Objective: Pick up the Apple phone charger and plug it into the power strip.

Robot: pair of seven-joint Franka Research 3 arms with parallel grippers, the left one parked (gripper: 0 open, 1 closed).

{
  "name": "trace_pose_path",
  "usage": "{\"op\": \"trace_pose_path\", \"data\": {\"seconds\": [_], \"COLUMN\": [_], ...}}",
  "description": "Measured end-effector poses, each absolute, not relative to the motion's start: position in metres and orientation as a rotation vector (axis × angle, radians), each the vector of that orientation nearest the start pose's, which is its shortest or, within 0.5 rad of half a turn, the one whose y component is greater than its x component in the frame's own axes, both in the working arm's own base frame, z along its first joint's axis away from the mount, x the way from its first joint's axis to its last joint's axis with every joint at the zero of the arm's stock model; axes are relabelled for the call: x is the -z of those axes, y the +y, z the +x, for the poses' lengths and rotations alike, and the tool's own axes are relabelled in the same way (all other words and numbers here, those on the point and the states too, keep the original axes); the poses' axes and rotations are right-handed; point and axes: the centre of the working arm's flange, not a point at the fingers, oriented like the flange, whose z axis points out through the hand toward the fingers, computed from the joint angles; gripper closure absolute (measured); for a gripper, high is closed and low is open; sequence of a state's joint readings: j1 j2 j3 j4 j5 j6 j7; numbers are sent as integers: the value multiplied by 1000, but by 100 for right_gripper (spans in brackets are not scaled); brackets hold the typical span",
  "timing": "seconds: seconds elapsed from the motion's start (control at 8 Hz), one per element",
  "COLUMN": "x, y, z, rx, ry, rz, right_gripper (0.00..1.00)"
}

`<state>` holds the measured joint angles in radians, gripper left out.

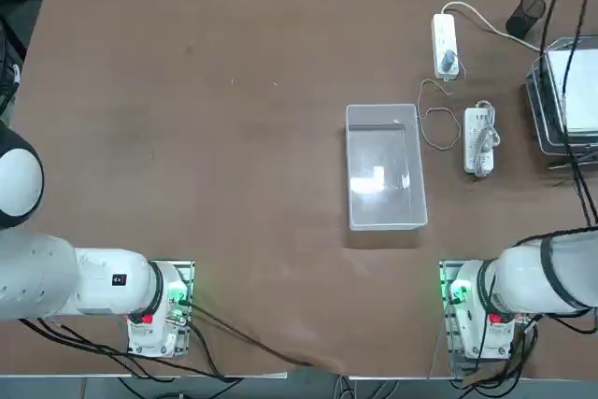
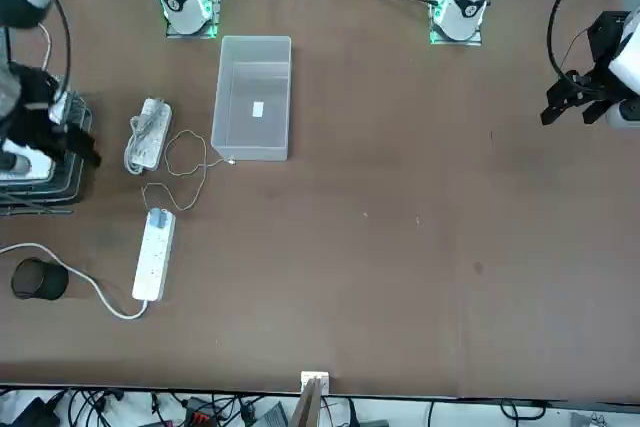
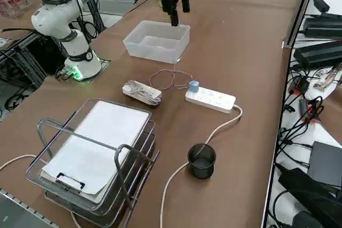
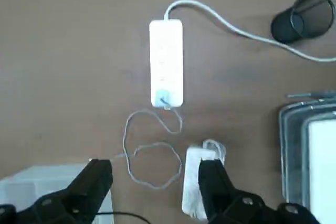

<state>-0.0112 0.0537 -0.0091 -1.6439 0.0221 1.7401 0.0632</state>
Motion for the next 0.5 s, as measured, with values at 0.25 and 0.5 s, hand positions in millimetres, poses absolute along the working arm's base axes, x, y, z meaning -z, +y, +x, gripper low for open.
{"op": "trace_pose_path", "data": {"seconds": [0.25,0.5], "x": [-601,-618], "y": [-9,-8], "z": [560,545], "rx": [34,24], "ry": [129,126], "rz": [-3116,-3116], "right_gripper": [0,0]}}
